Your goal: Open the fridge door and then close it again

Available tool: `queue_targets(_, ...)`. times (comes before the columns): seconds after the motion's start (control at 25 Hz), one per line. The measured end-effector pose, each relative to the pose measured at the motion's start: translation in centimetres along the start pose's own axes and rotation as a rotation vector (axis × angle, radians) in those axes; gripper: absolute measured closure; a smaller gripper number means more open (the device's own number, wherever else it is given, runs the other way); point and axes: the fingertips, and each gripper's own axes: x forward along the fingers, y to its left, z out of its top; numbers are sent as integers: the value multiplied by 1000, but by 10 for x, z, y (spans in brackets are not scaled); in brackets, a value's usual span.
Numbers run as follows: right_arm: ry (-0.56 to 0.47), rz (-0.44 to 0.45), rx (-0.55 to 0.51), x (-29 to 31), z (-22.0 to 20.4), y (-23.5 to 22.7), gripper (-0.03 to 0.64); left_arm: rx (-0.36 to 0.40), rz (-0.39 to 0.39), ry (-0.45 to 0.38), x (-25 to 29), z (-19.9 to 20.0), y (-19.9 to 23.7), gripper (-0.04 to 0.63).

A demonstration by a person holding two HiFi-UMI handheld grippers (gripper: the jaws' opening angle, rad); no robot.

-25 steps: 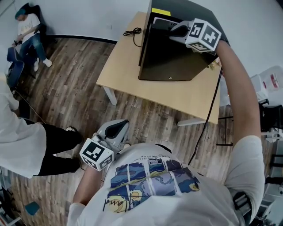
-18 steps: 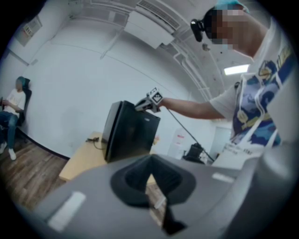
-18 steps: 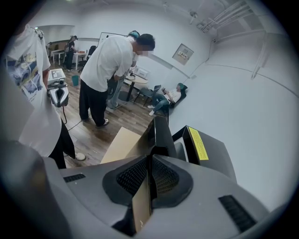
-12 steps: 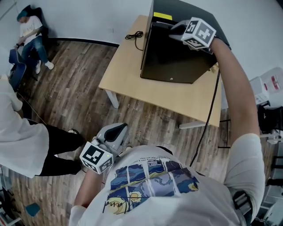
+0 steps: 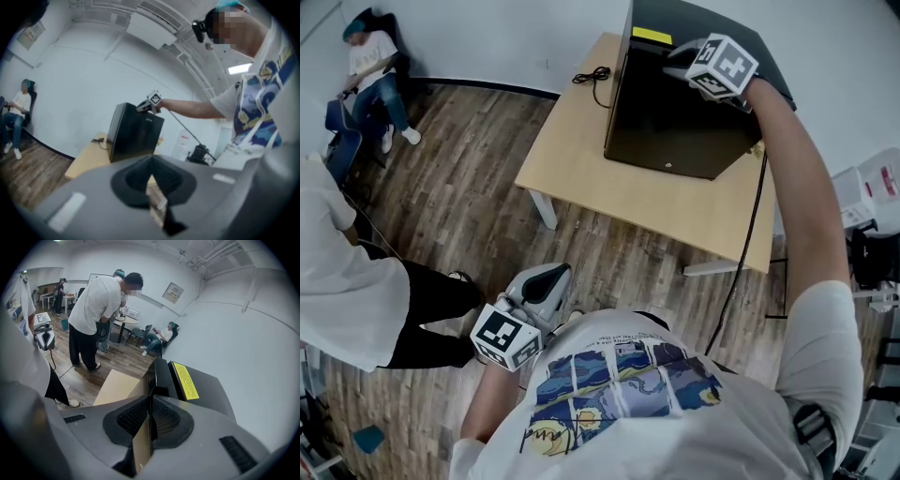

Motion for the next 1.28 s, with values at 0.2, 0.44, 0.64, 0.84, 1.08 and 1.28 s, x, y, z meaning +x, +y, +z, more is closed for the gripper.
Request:
queue_targets(0.2,-14,-23,-8,1,0,-1,578,-1,7,0,0,-1,-4,588)
queue_targets(0.44,-86,-73,35,-2,1,-3,569,-1,15,4,0,-2,-15,588)
queue_targets(0.64,-111,-131,8,-4,0,0,568,0,17,8,2,-5,-27,588)
queue_targets(0.84,-148,-212,47,-22,-20,-4,554,2,8,11,8,-7,-40,587)
queue_targets(1.08,-213,-283,106,-53,-54,6,575,17,-17,21,24,-10,-64,588)
queue_targets(1.28,-252,-287,150,-78,-85,36,586,46,-47,27,41,-8,-89,588)
